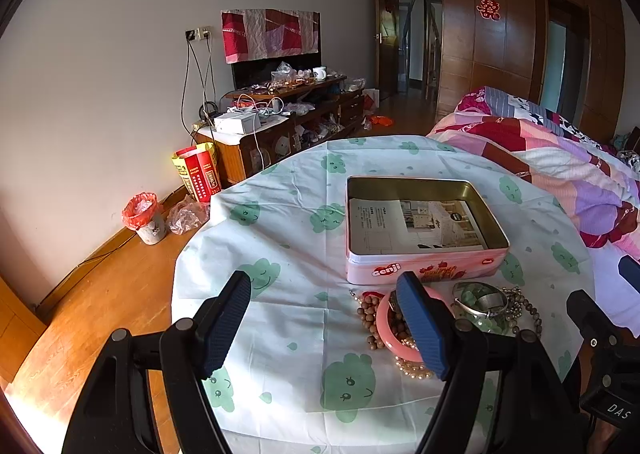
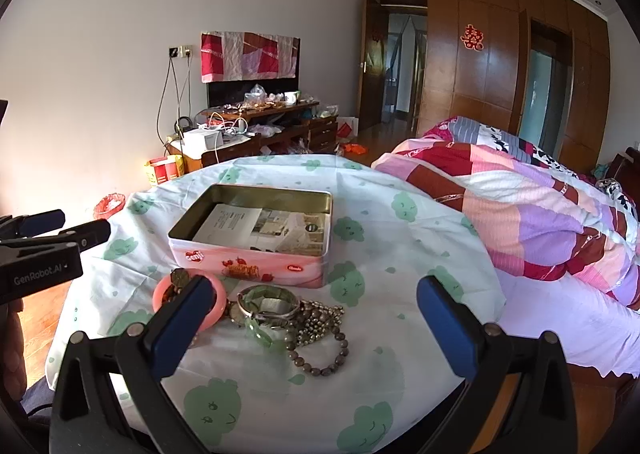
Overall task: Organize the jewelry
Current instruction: 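Move both tools toward the jewelry pile beside the pink tin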
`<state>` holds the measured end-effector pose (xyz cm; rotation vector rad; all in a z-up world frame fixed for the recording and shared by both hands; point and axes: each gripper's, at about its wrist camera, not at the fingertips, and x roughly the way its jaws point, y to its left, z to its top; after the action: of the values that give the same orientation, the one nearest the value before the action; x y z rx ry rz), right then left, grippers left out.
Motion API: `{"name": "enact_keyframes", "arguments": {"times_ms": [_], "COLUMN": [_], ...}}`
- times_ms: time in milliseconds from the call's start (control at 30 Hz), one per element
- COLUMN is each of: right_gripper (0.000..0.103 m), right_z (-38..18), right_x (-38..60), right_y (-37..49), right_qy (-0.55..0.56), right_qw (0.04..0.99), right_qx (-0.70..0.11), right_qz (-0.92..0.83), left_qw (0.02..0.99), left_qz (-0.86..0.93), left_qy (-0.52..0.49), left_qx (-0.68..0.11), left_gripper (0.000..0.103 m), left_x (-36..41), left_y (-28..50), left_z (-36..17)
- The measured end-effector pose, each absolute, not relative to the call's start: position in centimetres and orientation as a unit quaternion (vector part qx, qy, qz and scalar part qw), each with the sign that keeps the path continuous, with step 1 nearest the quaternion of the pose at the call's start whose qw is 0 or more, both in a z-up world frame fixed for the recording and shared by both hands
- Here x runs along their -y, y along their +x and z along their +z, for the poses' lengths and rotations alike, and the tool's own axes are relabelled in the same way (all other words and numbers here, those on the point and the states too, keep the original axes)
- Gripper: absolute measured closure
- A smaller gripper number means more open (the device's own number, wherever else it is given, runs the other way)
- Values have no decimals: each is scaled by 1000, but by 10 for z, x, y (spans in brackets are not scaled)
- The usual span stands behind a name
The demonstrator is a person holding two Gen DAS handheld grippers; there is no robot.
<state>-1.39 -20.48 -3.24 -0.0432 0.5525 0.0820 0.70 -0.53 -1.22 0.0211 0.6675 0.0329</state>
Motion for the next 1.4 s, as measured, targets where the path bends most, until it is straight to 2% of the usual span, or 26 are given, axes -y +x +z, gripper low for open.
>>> {"name": "enact_keyframes", "arguments": {"times_ms": [1400], "right_gripper": [0], "right_z": [-39], "right_x": [202], "right_y": [-12], "right_qy": [-18], "right_qw": [958], "right_qx": [-282], "right_qz": [41], "left_qw": [942], "left_qz": [17], "left_qy": [14], "left_qx": [-336], "left_gripper": [27], "left_x": [7], "left_y": [8], "left_z": [-22]}}
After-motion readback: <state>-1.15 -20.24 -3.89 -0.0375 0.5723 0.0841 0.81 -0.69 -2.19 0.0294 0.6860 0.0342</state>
